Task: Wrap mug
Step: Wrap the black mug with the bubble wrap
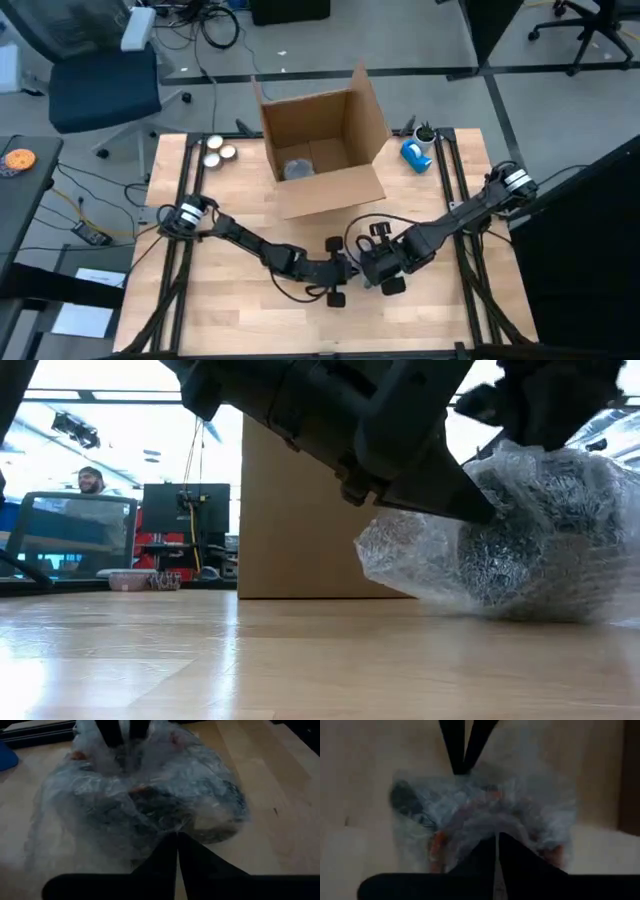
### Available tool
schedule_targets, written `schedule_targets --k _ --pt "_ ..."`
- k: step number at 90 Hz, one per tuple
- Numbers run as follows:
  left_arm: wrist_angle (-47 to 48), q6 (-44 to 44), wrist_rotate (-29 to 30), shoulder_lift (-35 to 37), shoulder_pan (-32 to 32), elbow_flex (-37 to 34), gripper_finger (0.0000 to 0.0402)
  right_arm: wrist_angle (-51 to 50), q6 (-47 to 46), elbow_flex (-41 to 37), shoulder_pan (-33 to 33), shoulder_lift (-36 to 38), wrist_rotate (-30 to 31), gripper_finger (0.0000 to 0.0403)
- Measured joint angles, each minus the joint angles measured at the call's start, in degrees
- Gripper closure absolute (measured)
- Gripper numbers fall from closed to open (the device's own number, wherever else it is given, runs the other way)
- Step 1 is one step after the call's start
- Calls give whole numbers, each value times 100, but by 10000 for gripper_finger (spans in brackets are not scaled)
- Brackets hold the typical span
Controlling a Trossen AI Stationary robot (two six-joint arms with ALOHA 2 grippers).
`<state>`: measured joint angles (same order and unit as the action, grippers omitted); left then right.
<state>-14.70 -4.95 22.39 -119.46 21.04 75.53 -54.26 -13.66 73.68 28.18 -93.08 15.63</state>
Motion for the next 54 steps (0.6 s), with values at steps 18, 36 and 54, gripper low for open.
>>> schedule_targets --k 18,36,54 --pt "0 0 0 0 -2 0 402 -150 84 297 -17 4 7 403" --pt "0 0 0 0 -2 0 402 -757 -96 329 -17 5 241 403" --pt "-2 -2 0 0 -2 0 402 -880 -376 329 -17 -32 237 403"
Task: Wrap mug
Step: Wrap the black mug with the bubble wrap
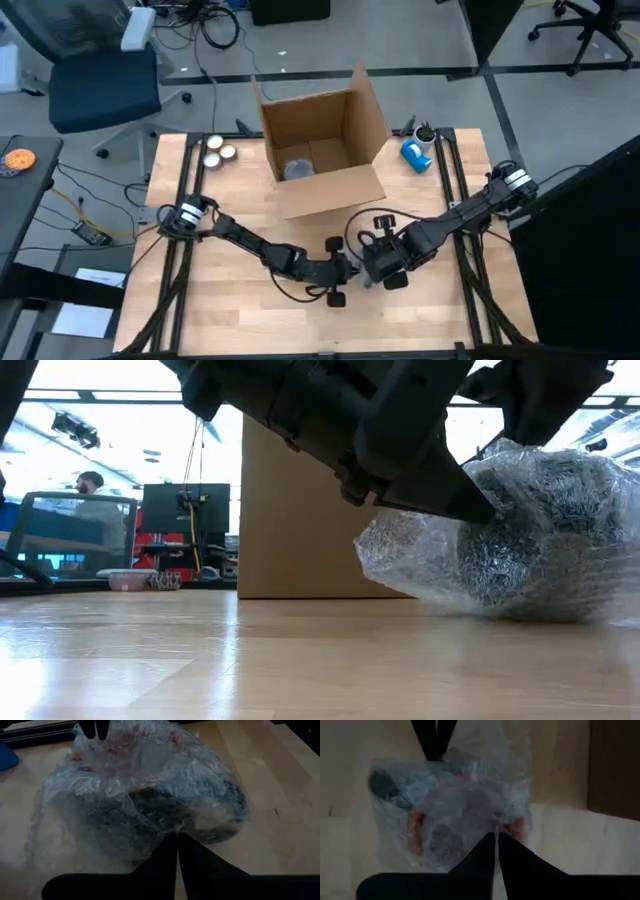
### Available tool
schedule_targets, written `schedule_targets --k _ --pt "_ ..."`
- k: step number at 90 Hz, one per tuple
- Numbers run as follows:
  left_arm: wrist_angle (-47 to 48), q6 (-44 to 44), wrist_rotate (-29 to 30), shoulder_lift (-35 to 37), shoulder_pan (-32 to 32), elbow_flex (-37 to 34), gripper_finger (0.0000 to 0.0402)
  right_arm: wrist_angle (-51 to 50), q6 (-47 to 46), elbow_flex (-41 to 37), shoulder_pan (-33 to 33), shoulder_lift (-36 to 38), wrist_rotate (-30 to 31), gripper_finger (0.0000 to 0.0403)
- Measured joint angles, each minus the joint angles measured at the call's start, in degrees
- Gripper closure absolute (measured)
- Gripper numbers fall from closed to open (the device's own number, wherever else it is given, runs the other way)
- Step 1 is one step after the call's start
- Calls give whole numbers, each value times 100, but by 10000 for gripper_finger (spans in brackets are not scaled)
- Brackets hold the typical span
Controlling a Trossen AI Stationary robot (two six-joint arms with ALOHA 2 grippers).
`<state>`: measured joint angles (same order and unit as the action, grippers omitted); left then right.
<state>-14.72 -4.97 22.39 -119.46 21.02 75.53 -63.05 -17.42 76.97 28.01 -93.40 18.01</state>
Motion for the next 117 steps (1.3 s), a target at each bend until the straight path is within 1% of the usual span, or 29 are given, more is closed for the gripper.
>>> schedule_targets --k 10,25,36,47,59,67,76,85,94,103,117 --pt "1 -1 0 0 0 0 402 21 -1 -99 -15 -107 -14 403" --pt "-4 -3 2 0 9 0 402 424 -101 -677 -70 -237 -132 403" --pt "-9 -5 0 0 9 0 402 878 -93 -954 -84 -346 -468 402" --pt "-11 -3 2 -2 9 0 402 1335 -35 -997 -114 -381 -713 402" --pt "-9 -4 0 -2 9 0 402 1267 121 -738 -107 -381 -922 402" --pt "-12 -4 0 -2 12 0 402 751 217 -297 -101 -330 -964 402" --pt "-11 -3 1 -2 11 0 402 35 203 261 -61 -256 -868 403" --pt "-10 -2 2 -2 6 0 402 -38 200 554 -2 -207 -785 403" --pt "-7 -3 2 -2 4 0 402 359 205 571 56 -197 -783 403" --pt "-7 -3 1 -2 4 0 402 758 205 357 83 -276 -783 403" --pt "18 -2 2 -2 9 0 402 896 52 -76 91 -457 -789 403"
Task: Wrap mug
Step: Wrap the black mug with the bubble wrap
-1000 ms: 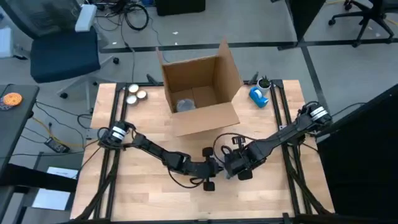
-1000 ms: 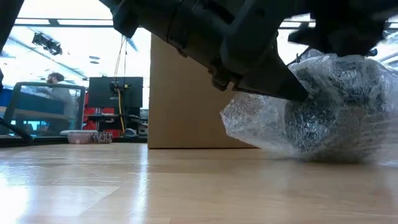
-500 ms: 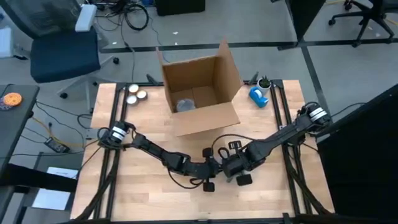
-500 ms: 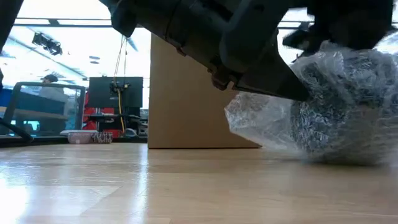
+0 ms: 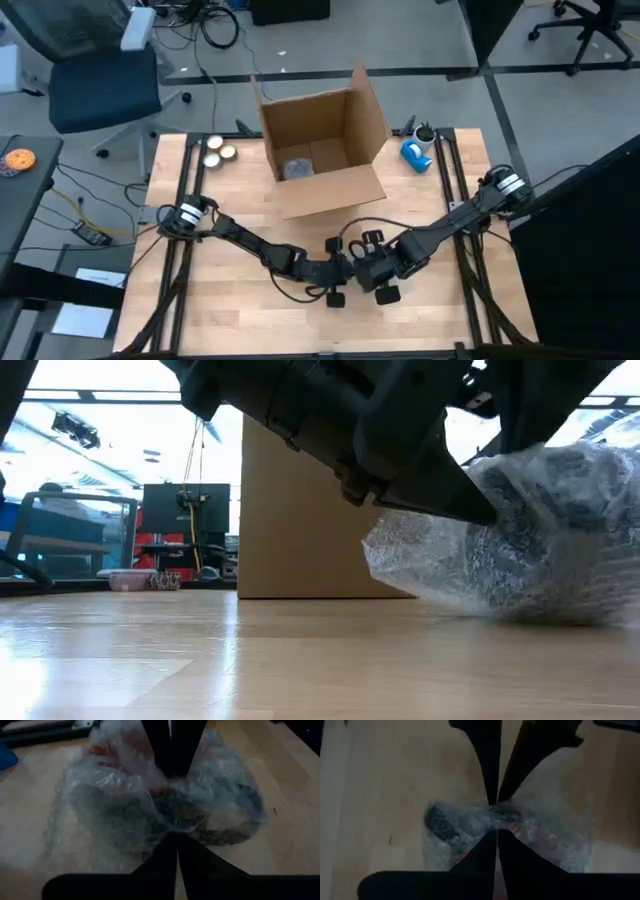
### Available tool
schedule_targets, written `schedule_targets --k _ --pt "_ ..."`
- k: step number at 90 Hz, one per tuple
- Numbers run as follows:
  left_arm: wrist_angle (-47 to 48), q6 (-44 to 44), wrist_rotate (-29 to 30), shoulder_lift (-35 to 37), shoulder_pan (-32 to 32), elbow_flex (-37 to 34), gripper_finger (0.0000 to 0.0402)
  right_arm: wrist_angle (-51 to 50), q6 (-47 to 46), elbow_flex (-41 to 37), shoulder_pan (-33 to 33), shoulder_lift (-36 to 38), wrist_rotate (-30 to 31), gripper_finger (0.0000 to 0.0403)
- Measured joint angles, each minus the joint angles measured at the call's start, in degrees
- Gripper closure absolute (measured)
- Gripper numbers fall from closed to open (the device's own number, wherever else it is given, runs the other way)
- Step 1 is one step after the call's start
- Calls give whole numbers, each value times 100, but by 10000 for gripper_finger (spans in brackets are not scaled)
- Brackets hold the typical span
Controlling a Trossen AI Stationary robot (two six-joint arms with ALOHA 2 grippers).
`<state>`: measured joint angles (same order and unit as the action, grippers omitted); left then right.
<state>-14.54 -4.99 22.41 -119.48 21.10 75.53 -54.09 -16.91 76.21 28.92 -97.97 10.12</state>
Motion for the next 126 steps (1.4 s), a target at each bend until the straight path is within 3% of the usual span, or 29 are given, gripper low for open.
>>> schedule_targets --k 18,45,55,87,100,115,126 --pt "-21 -16 5 0 -4 0 402 -163 -7 -196 -16 -76 -14 403" --pt "-57 -18 1 0 0 0 402 -1297 -94 703 74 78 365 403" --pt "-65 -18 1 0 0 0 402 -1257 -168 703 102 80 400 403" --pt "-55 -27 -8 0 2 0 402 355 -414 -817 22 54 -33 403" --pt "-58 -34 -15 0 4 0 402 452 -557 -1016 -60 72 -328 403" --pt "-63 -33 -19 0 4 0 402 30 -327 -573 -67 67 -342 403" --pt "-62 -31 -19 0 4 0 402 -853 -251 96 -58 67 -207 403"
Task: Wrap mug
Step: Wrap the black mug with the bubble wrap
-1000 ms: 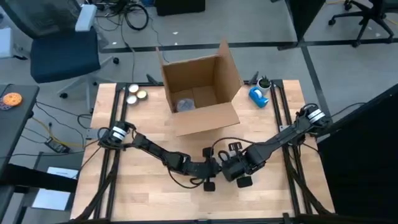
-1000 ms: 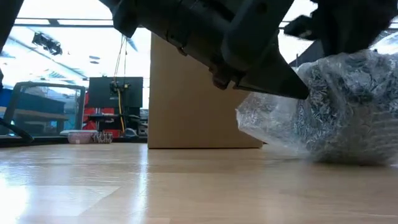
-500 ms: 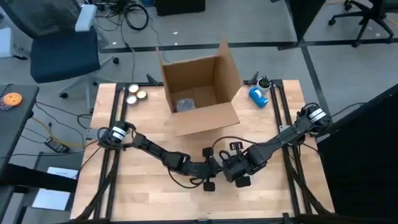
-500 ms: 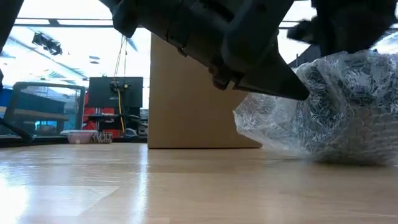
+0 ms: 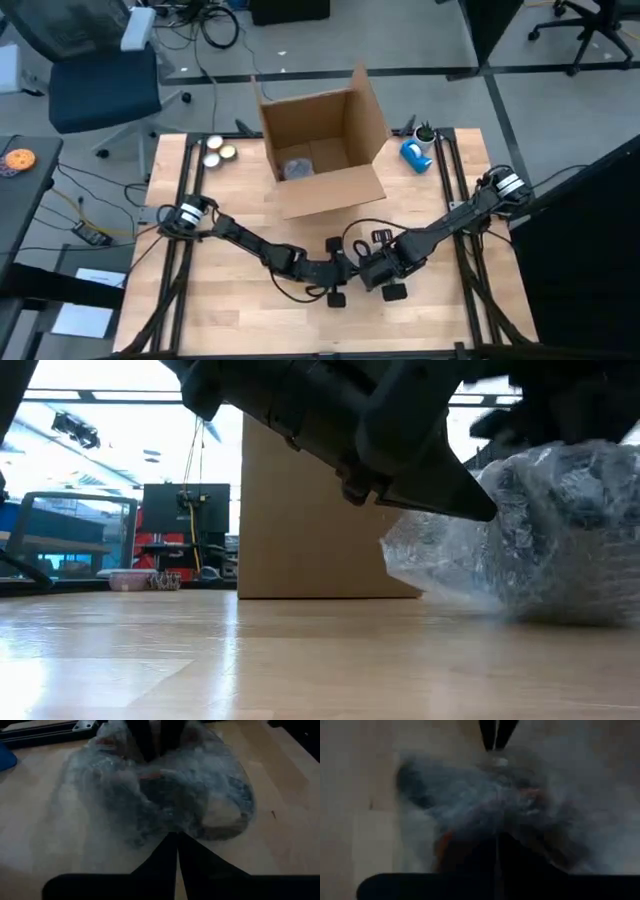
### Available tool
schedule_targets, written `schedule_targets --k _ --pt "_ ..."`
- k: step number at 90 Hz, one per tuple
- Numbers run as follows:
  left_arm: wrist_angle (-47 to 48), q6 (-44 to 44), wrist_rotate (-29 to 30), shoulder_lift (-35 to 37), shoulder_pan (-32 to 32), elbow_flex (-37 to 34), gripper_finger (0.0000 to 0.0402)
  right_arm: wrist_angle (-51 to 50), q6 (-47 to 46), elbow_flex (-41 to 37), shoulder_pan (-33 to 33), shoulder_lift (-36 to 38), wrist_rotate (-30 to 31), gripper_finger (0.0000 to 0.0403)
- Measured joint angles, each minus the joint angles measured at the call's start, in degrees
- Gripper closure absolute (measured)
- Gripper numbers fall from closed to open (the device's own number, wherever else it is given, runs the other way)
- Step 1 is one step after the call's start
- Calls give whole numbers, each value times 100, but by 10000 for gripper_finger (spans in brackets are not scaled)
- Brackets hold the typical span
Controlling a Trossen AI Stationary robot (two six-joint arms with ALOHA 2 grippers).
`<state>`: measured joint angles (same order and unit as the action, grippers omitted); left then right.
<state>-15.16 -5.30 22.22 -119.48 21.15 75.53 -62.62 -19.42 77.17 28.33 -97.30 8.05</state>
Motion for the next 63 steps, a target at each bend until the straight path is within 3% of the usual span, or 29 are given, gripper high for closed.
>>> schedule_targets --k 10,21,44,63 --pt "7 0 0 0 0 0 402 -493 -4 494 7 4 14 403" --pt "7 2 0 0 0 0 402 -220 6 598 9 7 107 403" --pt "36 1 -3 0 2 0 402 915 174 -196 -95 10 33 403" --pt "38 -90 -4 0 2 0 402 907 155 -556 -113 15 -89 403"
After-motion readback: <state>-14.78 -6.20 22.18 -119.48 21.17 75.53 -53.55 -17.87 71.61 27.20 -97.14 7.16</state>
